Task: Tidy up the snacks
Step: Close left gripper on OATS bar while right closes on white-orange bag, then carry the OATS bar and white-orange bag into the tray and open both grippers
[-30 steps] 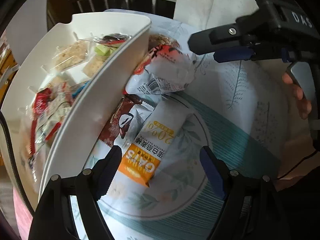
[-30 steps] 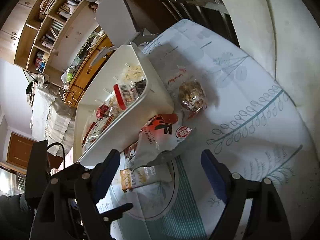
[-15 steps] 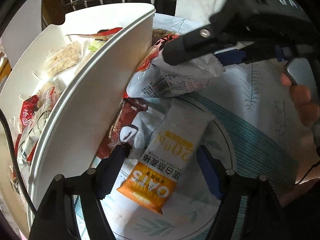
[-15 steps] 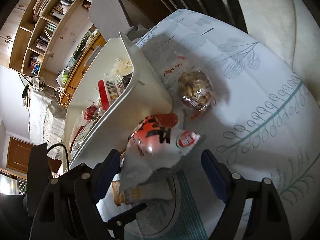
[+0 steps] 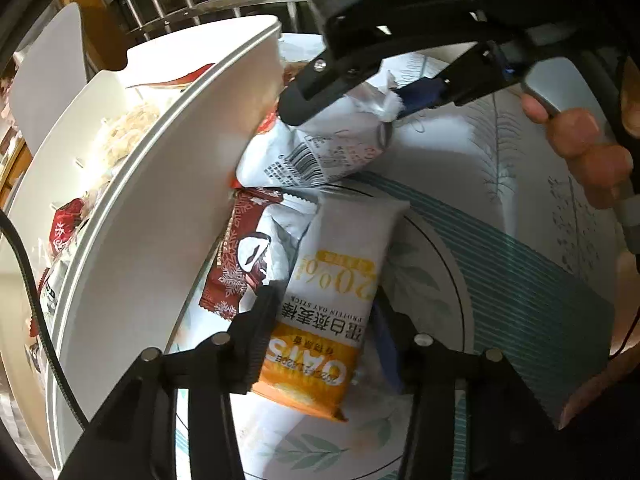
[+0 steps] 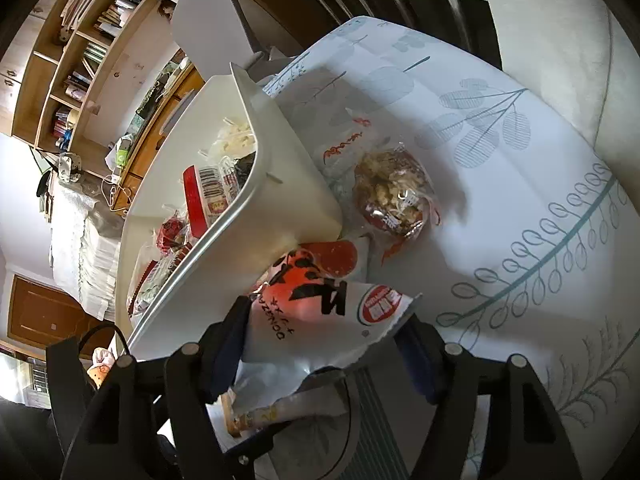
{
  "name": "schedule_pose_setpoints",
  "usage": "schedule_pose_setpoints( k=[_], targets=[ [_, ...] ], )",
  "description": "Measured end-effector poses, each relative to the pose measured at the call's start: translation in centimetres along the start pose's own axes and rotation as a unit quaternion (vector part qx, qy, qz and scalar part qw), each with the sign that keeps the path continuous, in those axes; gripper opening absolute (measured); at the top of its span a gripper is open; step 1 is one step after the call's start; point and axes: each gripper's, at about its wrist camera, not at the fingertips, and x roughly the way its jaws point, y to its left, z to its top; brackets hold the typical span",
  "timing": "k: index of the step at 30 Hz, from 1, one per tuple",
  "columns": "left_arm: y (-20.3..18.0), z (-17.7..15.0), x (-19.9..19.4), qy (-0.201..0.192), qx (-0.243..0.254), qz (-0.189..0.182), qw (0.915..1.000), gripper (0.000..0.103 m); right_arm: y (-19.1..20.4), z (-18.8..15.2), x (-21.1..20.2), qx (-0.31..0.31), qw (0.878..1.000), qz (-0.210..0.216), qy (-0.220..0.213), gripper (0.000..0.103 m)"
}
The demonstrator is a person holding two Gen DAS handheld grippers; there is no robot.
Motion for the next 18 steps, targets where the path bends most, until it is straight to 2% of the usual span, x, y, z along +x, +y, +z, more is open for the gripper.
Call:
schedule_pose_setpoints(
  k=[7, 18],
  targets=[
    [-0.6, -0.3, -0.1, 0.010, -0.010, -0.004, 0.9999, 0.040, -0.1, -0.8, -1.0, -0.002, 1.000, -0.002, -0.010, 0.066],
    [-0.3, -2.4, -0.9, 0.032, -0.090, -0.025, 0.9951, 0.038, -0.4, -2.7, -3.4, -0.005, 1.000, -0.004, -0.022, 0.063]
  ],
)
